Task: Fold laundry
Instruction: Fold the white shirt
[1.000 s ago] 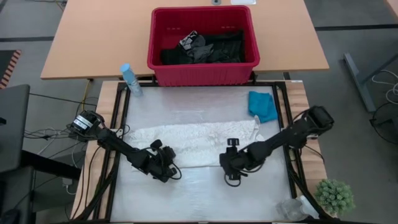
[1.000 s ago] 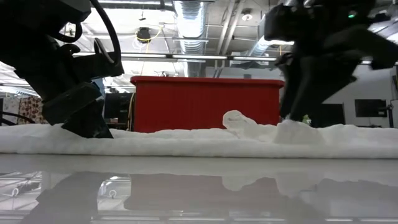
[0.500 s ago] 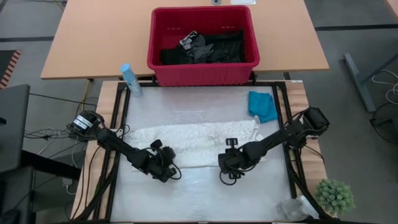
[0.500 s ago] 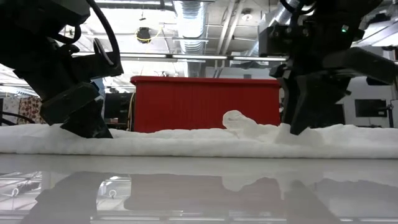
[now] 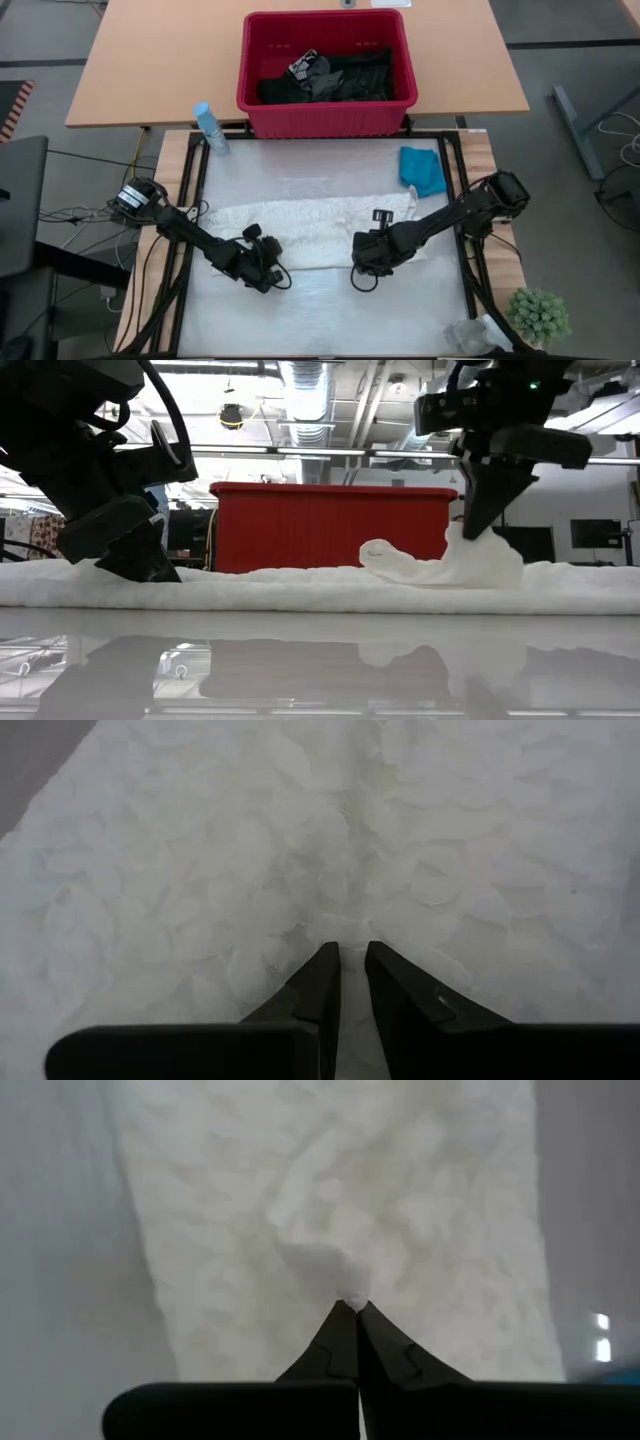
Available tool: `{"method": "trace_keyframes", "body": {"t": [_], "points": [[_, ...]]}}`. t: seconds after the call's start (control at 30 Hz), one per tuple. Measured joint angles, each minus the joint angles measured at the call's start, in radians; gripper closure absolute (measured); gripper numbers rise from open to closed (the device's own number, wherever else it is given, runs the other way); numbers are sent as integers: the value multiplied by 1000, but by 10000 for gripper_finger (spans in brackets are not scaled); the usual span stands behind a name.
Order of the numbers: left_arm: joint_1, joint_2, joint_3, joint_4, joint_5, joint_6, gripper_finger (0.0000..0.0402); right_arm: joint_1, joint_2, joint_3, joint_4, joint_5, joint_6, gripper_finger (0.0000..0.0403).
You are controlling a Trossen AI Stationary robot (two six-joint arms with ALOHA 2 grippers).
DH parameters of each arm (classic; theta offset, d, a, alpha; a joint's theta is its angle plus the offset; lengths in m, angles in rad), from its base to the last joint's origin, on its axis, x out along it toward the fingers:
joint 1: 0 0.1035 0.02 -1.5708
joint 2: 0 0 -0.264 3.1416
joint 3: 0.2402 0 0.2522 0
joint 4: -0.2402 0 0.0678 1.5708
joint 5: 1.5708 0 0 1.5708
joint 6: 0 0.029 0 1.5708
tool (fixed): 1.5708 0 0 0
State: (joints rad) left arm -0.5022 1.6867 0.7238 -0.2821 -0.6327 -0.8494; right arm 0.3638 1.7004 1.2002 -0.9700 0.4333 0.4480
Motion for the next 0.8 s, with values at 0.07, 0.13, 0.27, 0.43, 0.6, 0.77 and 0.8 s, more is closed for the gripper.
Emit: {"method": "trace_keyframes", "body": {"t": [0.07,0.13,0.27,0.43,0.6,0.77,0.8], "points": [[0,0,0,0,0,7,351,-2,0,16,-44,21,0,387],[0,0,0,-2,1,19,351,-7,0,27,-93,64,1,387],[0,0,1,-21,9,26,351,-27,0,31,-135,86,-42,387],[0,-3,2,-40,33,45,351,-7,0,31,-165,61,-106,387],[0,-3,3,-48,59,102,351,83,-57,32,-205,35,-150,387],[0,-3,2,-50,70,160,351,157,-111,19,-194,-70,-175,387],[0,-3,2,-50,69,165,351,167,-113,11,-197,-72,-155,387]]}}
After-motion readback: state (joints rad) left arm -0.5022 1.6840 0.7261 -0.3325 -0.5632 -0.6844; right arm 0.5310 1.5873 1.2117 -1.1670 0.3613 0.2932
